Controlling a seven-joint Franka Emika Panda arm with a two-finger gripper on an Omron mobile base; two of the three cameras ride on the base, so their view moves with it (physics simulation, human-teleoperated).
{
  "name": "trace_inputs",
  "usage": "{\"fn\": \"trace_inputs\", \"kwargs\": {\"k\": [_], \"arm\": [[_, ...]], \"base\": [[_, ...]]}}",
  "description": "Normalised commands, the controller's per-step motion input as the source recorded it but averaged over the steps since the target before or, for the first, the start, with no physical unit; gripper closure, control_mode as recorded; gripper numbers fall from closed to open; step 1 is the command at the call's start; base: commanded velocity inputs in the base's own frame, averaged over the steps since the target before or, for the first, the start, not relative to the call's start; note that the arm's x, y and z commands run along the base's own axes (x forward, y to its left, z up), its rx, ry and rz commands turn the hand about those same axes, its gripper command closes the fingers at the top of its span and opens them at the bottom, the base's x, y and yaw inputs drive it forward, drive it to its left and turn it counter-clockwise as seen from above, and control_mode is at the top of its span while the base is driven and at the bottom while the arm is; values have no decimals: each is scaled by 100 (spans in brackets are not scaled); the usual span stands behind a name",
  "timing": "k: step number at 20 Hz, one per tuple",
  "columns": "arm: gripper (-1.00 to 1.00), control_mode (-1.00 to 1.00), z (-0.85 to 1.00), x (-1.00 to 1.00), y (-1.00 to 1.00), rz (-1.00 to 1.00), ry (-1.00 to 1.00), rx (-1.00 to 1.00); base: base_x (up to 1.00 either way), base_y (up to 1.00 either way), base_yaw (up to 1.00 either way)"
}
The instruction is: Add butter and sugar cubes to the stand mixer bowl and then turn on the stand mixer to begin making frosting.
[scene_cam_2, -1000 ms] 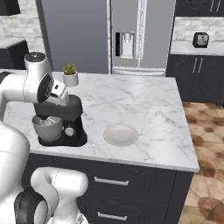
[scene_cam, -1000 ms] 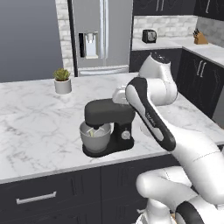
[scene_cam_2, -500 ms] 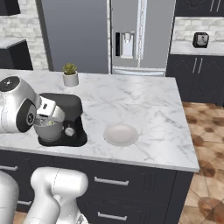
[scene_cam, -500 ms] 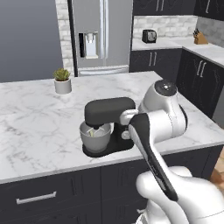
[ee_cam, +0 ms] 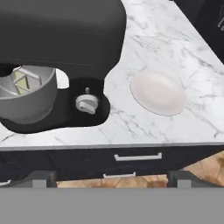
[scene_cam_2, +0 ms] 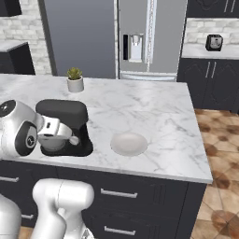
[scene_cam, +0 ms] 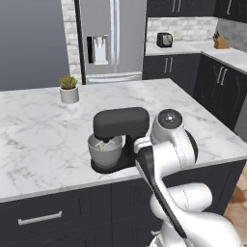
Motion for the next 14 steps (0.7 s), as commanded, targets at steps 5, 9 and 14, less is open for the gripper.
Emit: {"fn": "trace_inputs", "kwargs": {"k": [5,9,14], "arm": [[-100,-100,-35,10,-1,0,4,-9],[-100,-100,-38,30,0,0,11,-9],[-100,-100,-32,42,0,2,11,-8]], "base": [[0,0,0],[0,0,0],[0,0,0]]}}
